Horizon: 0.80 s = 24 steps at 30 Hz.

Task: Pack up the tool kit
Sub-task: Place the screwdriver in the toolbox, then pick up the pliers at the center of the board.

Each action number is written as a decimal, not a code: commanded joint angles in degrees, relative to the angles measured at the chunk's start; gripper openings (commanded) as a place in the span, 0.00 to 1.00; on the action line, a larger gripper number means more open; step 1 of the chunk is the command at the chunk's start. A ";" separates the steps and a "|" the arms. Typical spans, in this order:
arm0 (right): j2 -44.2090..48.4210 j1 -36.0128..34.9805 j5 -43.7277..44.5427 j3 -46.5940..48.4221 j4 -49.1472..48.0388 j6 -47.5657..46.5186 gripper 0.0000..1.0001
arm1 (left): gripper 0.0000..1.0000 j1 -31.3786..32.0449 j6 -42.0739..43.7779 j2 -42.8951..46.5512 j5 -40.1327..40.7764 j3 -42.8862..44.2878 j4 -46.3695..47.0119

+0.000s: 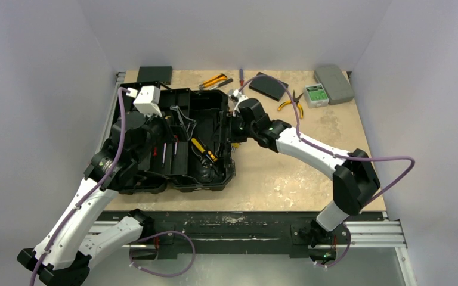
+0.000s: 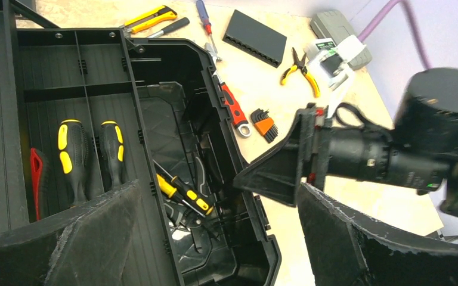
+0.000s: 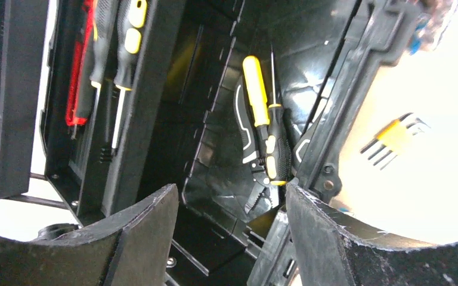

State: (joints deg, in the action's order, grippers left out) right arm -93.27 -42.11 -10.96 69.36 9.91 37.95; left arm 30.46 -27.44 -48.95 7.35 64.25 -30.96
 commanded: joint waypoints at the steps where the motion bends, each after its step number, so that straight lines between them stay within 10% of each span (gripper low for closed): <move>1: 5.44 0.05 9.24 6.05 8.35 -6.64 0.66 | 1.00 0.13 0.02 0.06 -0.80 0.16 1.87; 13: 8.00 5.23 30.01 11.15 22.87 -17.58 0.76 | 1.00 0.13 -0.06 -1.03 -2.46 0.09 2.46; 24: 3.40 20.02 31.66 10.72 23.77 -20.69 0.87 | 1.00 0.18 -1.05 -2.07 -3.23 -1.58 5.18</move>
State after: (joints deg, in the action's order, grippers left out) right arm -87.13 -25.28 18.61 78.35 32.82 19.07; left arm 30.46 -27.53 -50.87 5.48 63.68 -30.22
